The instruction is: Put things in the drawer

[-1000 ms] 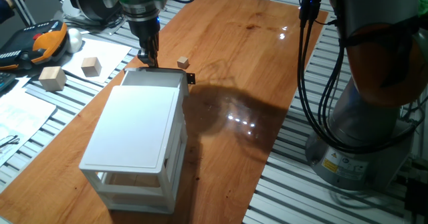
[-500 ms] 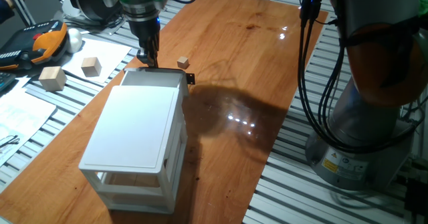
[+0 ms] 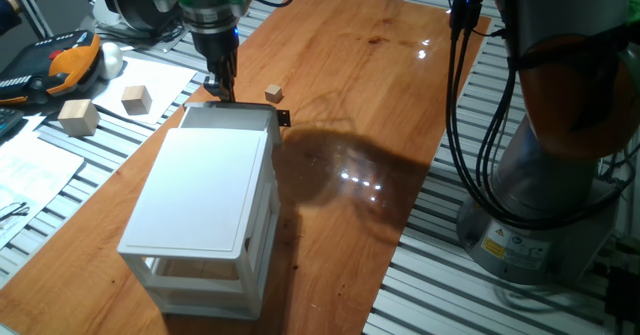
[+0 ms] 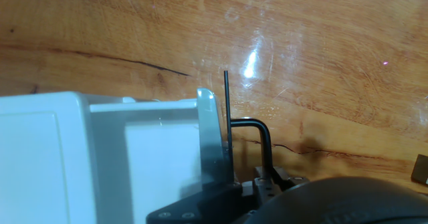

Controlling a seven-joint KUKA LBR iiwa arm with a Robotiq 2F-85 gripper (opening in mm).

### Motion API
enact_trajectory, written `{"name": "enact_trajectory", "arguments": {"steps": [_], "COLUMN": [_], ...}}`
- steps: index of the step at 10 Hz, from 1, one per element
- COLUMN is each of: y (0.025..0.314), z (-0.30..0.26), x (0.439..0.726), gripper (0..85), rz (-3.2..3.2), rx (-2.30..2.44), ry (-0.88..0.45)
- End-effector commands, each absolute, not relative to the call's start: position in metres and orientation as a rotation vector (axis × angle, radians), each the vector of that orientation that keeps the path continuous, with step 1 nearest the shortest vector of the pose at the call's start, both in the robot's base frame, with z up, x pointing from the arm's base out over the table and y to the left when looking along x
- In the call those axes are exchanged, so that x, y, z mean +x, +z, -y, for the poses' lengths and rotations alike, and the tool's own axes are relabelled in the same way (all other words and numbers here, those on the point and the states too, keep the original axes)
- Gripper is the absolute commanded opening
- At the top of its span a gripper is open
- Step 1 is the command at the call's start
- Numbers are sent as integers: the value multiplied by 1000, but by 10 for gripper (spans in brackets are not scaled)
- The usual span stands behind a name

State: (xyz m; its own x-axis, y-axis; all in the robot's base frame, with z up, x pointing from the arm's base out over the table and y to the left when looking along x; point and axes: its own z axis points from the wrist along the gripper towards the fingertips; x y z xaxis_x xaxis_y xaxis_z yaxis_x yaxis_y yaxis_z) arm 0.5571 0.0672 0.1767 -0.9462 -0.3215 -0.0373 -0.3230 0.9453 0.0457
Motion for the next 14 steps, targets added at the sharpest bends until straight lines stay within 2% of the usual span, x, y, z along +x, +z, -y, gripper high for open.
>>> {"name": "enact_trajectory", "arguments": {"steps": [1,7,8,9,10,14], "y": [176,177,177,177,177,179], "z": [-67,-68,-68,-67,-67,-68], "x": [557,557,557,557,556,556], "gripper": [0,0,170,170,340,340], "rz": [-3070,-3071,-3067,-3064,-3062,-3064], "rx": [-509,-499,-488,-476,-468,-478], "ry": [80,87,83,82,81,89]}}
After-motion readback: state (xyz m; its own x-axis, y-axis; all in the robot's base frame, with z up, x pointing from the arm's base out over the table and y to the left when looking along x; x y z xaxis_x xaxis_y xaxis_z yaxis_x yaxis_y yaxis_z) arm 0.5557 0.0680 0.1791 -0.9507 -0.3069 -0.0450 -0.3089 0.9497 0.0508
